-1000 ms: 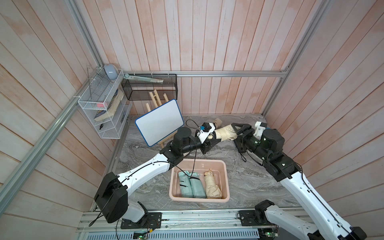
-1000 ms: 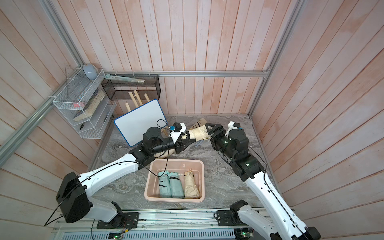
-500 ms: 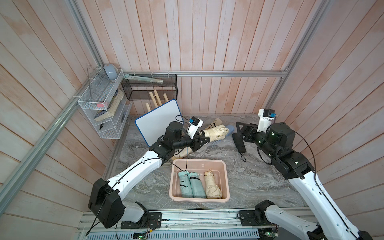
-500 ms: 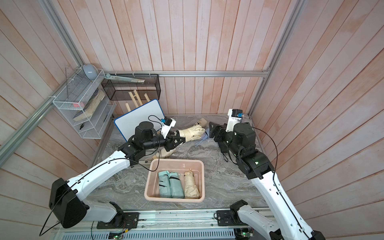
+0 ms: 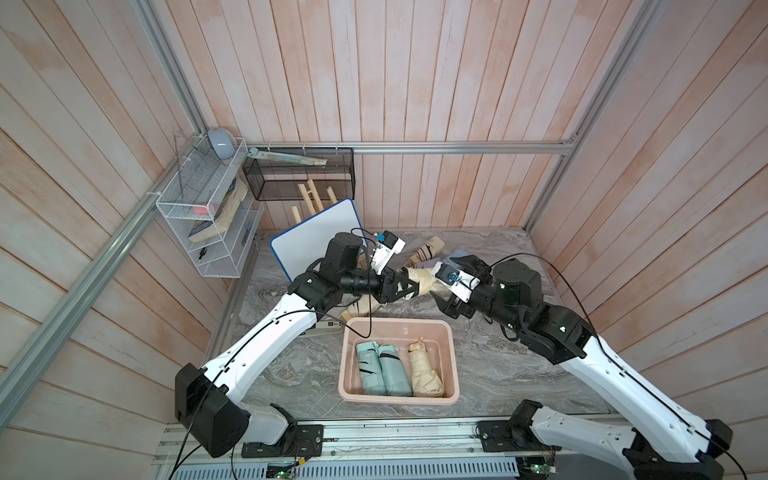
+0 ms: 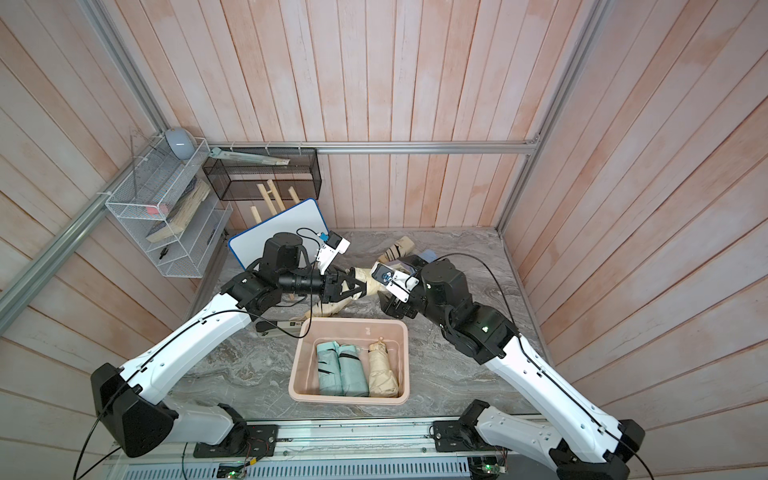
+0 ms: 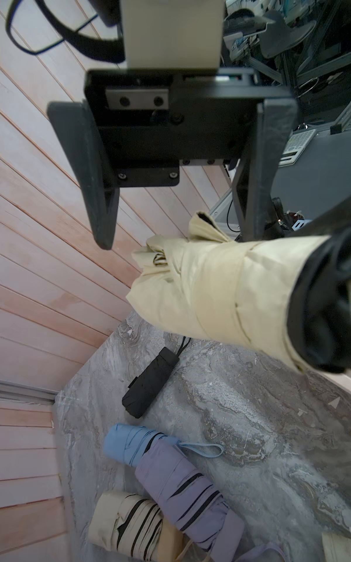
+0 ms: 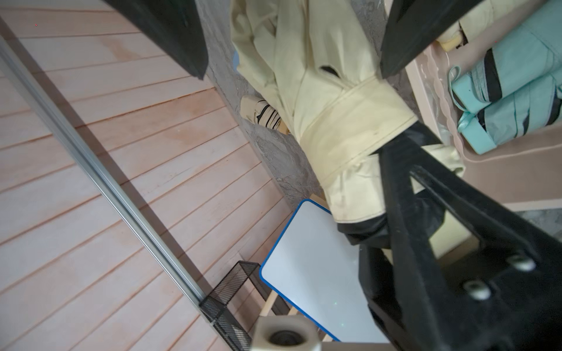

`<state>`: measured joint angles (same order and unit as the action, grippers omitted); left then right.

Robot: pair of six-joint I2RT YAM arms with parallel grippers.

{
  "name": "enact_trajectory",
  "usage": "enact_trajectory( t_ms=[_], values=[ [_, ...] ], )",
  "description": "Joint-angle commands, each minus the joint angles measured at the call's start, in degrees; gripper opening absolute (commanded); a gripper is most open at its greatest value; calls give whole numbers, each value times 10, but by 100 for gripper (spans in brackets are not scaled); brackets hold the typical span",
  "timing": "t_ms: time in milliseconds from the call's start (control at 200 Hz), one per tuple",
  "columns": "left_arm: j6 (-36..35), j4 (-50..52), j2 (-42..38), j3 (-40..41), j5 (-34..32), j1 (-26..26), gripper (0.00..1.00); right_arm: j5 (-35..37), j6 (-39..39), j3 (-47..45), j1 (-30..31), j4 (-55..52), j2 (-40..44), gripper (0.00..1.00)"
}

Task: Put the umbrella into the storage box
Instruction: Pick up the umbrella from the center of the board.

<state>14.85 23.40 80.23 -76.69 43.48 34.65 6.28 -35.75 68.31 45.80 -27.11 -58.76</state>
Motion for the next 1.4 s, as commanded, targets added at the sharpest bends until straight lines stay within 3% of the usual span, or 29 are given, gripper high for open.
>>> enact_trajectory(
  t_ms=[0,175,365,645,690,750,850,860,875,1005,1190,1395],
  values=[
    [3,17,6,-19,36,-3,0,25,-128,-8,26,-13,-15,97],
    [6,15,1,-7,41,-2,0,37,-186,-6,56,-20,-44,98],
    [-5,18,-11,3,47,-2,0,40,-194,-3,60,-27,-70,88],
    [-7,34,-16,7,48,-3,0,43,-170,-3,74,-17,-81,54],
    [-4,33,-19,9,46,-3,13,43,-157,-5,78,-16,-79,51],
    [2,32,-26,13,37,-3,46,43,-134,-10,86,-20,-75,49],
    [14,12,-59,40,6,-6,82,46,-74,-19,107,-25,-66,46],
    [16,9,-63,44,2,-7,93,47,-68,-20,109,-26,-65,46],
    [18,4,-71,50,-4,-8,100,49,-58,-22,113,-28,-62,46],
    [41,-30,-132,102,-37,-18,100,73,24,-45,155,-48,-42,44],
    [82,-37,-229,159,-160,-27,100,109,171,-74,214,-58,-27,42],
    [161,5,-302,201,-277,-32,100,158,378,-70,280,-26,-64,38]
  ],
)
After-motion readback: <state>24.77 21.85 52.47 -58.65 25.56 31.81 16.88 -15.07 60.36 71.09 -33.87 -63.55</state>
